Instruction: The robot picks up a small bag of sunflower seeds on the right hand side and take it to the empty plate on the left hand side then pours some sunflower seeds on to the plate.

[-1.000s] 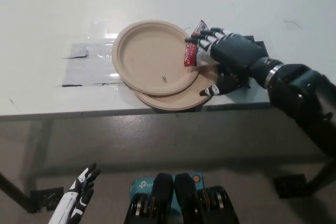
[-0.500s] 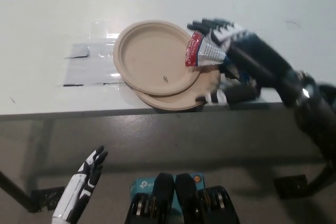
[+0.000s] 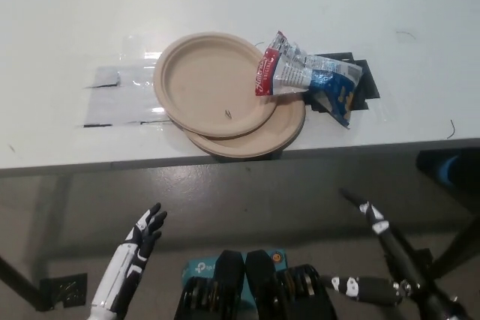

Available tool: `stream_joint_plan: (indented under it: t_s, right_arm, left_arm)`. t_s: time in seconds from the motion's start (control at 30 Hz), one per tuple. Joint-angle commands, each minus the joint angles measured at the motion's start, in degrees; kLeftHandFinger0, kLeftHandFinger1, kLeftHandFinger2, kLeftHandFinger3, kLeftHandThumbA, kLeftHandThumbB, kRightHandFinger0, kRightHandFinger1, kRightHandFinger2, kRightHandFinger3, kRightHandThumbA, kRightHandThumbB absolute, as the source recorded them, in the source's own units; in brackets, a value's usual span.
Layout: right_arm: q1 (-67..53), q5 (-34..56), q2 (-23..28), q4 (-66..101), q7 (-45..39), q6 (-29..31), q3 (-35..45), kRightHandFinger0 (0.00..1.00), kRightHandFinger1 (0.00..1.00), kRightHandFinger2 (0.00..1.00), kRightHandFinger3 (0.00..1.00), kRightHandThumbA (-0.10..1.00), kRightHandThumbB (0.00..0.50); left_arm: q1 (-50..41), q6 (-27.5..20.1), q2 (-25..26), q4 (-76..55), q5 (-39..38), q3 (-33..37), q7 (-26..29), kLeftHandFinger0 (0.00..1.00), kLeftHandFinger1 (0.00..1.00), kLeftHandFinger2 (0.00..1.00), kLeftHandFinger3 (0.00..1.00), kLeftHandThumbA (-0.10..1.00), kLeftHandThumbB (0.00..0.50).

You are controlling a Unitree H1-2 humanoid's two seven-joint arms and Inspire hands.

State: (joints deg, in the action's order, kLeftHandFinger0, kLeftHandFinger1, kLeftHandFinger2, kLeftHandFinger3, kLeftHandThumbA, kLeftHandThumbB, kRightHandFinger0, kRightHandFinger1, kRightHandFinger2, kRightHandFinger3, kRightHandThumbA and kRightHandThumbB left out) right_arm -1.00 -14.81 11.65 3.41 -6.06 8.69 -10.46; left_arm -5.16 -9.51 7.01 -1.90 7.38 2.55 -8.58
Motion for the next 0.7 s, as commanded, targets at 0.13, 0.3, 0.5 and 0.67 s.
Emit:
stream_joint_plan:
  t_s: [0.13, 0.3, 0.5, 0.67]
  right_arm:
    - [-1.9, 2.7, -4.2, -9.6, 7.7, 17.2, 4.5, 1.0, 1.0, 1.0, 1.0, 1.0, 0.195]
    - [-2.5, 1.2, -4.4, -10.4, 7.9, 18.2, 4.3, 1.0, 1.0, 1.0, 1.0, 1.0, 0.161]
    - [-2.6, -1.5, -4.1, -11.3, 9.6, 18.2, 3.3, 1.0, 1.0, 1.0, 1.0, 1.0, 0.178]
    - [-2.1, -2.0, -4.1, -12.1, 9.5, 18.2, 3.1, 1.0, 1.0, 1.0, 1.0, 1.0, 0.175]
  left_arm:
    - [-4.2, -8.6, 0.1, 1.0, -0.4, -0.8, 2.6, 1.0, 1.0, 1.0, 1.0, 1.0, 0.288]
    - [-3.9, -8.8, 0.4, 2.1, -0.1, -0.9, 2.7, 1.0, 1.0, 1.0, 1.0, 1.0, 0.301]
    - [-4.0, -9.1, 0.6, 3.7, 0.7, -1.4, 3.2, 1.0, 1.0, 1.0, 1.0, 1.0, 0.265]
    - [-4.2, -8.8, 0.7, 4.2, 2.2, -1.7, 4.1, 1.0, 1.0, 1.0, 1.0, 1.0, 0.25]
